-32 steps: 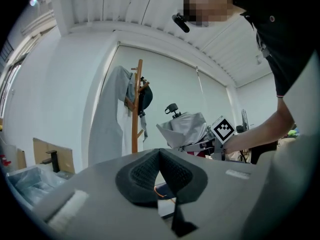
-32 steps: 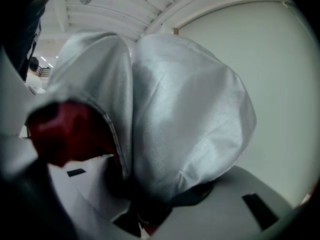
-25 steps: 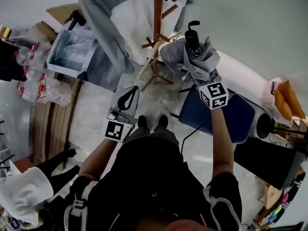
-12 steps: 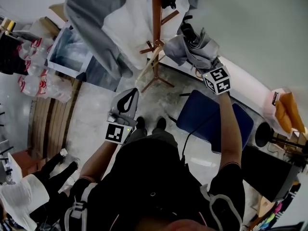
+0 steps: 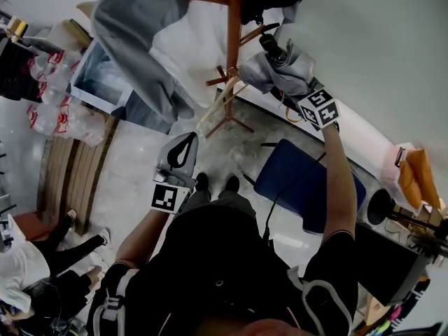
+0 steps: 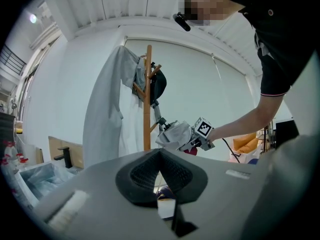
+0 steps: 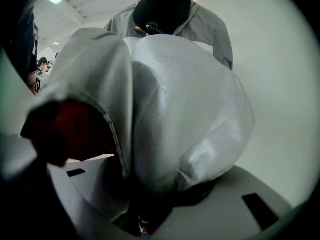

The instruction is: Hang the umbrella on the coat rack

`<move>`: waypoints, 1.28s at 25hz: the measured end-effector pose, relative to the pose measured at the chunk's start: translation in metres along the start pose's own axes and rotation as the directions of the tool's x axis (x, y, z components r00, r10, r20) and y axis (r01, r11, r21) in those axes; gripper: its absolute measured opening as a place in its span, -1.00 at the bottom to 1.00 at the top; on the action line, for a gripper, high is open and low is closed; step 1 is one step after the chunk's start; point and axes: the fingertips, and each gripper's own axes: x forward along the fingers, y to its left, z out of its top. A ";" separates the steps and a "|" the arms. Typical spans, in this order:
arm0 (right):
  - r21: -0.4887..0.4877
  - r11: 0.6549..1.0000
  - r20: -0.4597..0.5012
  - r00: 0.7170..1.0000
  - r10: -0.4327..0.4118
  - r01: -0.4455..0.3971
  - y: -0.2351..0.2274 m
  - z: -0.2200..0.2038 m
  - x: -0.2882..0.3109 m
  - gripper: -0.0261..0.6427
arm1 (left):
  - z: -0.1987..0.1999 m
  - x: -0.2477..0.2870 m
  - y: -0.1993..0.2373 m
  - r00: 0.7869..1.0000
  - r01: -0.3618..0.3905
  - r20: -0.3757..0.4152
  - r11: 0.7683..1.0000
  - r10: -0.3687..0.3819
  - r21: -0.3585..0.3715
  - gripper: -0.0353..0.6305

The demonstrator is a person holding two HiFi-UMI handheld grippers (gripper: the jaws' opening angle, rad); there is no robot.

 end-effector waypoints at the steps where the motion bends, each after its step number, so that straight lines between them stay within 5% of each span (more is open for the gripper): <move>1: -0.005 1.000 -0.009 1.000 0.014 -0.014 -0.001 -0.002 0.001 -0.51 | -0.001 0.001 0.001 1.000 -0.004 -0.002 1.000 0.004 0.000 -0.89; 10: 0.013 0.992 -0.063 0.990 0.125 -0.124 -0.008 -0.013 -0.001 -0.51 | -0.007 0.006 0.006 1.000 -0.009 -0.015 1.000 0.010 0.012 -0.89; 32: 0.039 0.992 -0.068 0.990 0.126 -0.123 -0.017 -0.030 -0.016 -0.51 | -0.010 0.012 0.012 0.999 -0.035 -0.020 0.999 0.035 0.003 -0.89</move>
